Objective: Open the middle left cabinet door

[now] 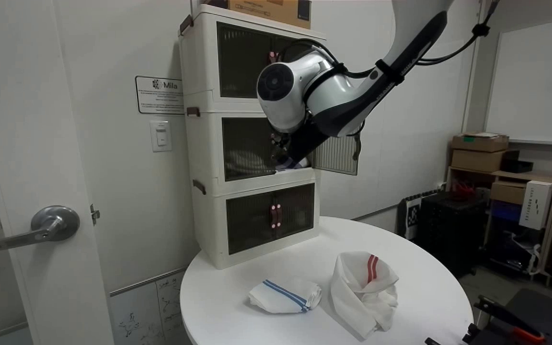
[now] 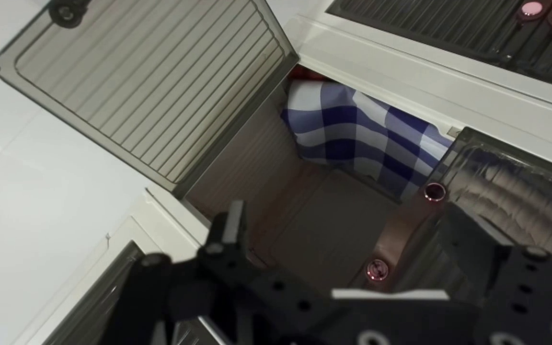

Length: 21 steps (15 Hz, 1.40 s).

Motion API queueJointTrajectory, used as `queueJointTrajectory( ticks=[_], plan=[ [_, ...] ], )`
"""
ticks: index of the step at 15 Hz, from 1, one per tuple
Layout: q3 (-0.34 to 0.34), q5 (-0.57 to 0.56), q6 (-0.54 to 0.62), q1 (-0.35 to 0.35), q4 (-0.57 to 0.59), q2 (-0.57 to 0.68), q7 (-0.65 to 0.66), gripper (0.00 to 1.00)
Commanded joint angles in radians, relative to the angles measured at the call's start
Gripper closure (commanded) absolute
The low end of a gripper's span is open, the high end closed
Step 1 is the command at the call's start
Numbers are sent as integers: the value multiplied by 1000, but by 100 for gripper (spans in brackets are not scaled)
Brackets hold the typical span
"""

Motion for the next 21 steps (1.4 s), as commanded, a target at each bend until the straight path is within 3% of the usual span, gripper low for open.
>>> queueJointTrajectory(
  ticks=[1, 3, 10, 21],
  plan=[
    [-79, 11, 10, 75, 0, -7, -2, 0],
    [-98, 21, 3, 100, -37, -20, -3, 0],
    [-139, -38, -1, 180, -7, 19, 38, 0],
    [-180, -155, -35, 192, 68, 86, 91, 0]
  ],
)
